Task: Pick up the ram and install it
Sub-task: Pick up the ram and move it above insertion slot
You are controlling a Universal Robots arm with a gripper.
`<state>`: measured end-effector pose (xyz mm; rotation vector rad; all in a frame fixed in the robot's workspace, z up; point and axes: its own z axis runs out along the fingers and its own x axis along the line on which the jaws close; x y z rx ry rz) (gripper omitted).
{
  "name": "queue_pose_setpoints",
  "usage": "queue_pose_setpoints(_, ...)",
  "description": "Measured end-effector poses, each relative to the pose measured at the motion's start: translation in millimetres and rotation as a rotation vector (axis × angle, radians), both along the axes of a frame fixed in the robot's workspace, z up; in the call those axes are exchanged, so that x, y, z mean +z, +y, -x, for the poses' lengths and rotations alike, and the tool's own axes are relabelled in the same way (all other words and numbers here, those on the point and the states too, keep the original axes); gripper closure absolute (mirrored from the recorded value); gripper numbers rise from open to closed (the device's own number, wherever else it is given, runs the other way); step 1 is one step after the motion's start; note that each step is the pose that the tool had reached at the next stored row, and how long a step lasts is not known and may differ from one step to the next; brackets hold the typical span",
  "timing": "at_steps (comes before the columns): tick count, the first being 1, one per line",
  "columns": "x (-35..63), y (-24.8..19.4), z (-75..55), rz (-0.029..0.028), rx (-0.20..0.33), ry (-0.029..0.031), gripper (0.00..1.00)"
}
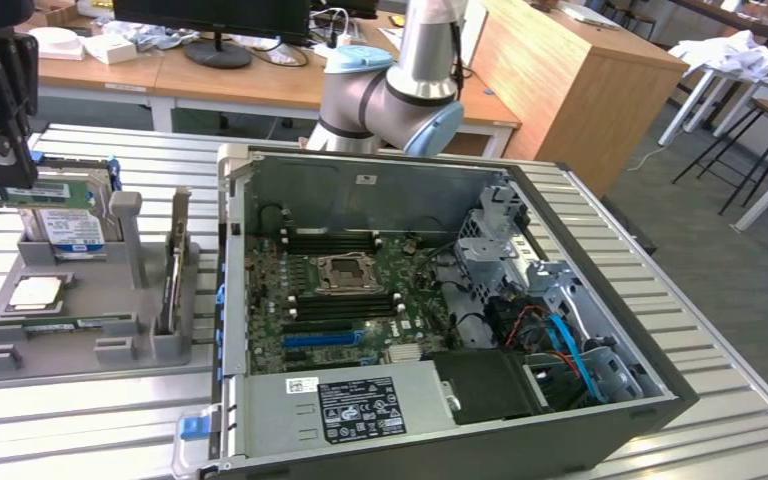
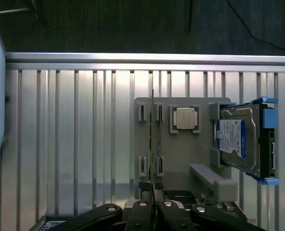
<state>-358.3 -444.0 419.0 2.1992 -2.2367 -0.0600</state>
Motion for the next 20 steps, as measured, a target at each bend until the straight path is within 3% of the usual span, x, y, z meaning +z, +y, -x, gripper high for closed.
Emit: queue_pose_setpoints(20,-0.1,0.0,-26.6,0.0001,0.0,0.006,0.89)
